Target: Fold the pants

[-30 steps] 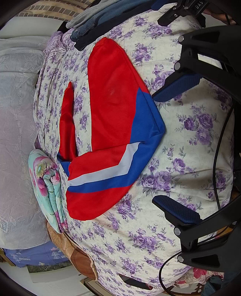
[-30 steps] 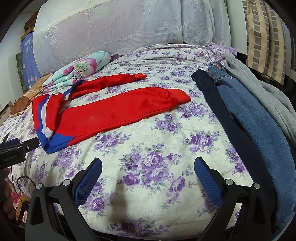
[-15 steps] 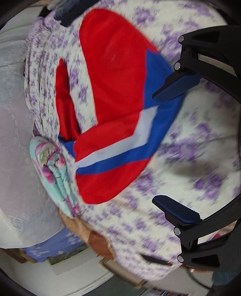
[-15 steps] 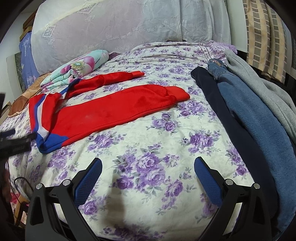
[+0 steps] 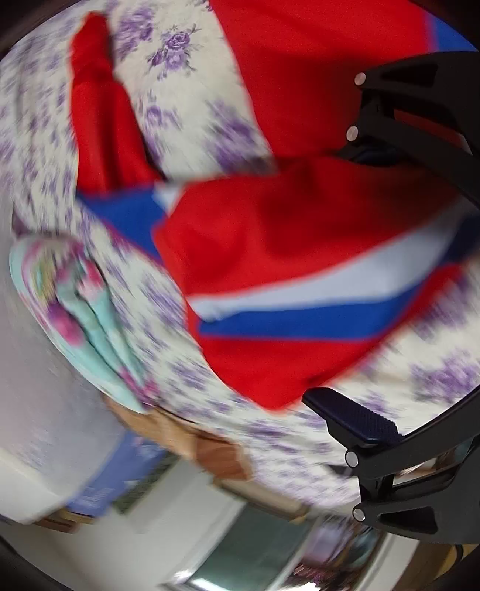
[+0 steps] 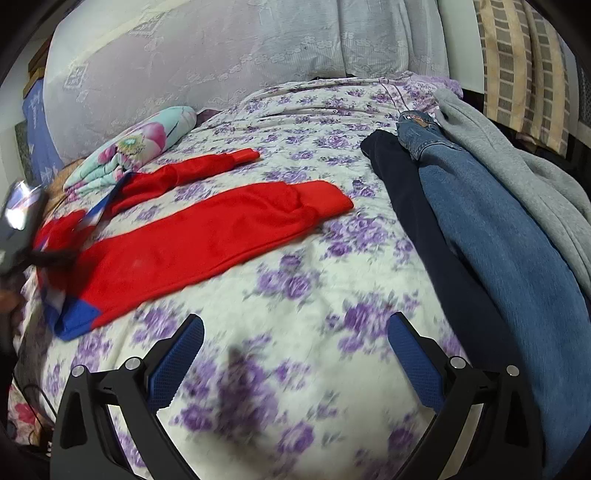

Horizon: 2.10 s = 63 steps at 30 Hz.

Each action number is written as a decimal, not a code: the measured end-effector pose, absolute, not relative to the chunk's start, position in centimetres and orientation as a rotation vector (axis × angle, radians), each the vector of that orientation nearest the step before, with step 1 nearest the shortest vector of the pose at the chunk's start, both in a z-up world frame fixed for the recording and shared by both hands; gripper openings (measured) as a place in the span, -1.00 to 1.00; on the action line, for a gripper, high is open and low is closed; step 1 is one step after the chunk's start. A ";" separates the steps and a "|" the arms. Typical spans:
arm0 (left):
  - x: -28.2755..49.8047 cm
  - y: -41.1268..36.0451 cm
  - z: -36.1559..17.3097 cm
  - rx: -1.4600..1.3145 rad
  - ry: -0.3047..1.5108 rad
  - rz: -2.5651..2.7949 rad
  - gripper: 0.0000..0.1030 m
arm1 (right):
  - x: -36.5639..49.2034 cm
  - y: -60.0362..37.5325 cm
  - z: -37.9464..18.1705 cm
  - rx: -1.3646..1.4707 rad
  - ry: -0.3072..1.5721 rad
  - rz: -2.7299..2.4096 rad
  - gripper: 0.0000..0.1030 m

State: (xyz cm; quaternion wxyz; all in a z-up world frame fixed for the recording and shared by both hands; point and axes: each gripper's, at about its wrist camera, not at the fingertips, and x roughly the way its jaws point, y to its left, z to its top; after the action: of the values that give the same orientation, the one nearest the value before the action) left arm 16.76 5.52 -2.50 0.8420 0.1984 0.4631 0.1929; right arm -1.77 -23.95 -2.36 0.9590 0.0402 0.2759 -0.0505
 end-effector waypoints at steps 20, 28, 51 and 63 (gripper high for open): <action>2.5 22.3 -1.6 -0.046 0.931 0.563 0.81 | 5.7 0.6 2.2 -0.298 0.711 0.722 0.87; 0.6 24.2 -3.6 -0.081 0.980 0.514 0.92 | 4.6 15.3 -0.5 -0.756 0.553 0.843 0.54; 5.0 25.9 -0.2 -0.077 0.929 0.424 0.92 | 21.2 10.1 13.7 -0.555 0.309 0.253 0.91; 9.2 30.1 5.3 -0.130 0.869 0.437 0.92 | 25.8 -19.7 5.5 -0.322 0.633 -0.021 0.71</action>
State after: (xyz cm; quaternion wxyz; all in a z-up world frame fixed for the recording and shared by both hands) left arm 9.16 30.10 5.26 0.8820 -0.0622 0.4175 0.2097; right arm 25.81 -19.72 5.45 0.9376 -0.1576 0.3098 -0.0105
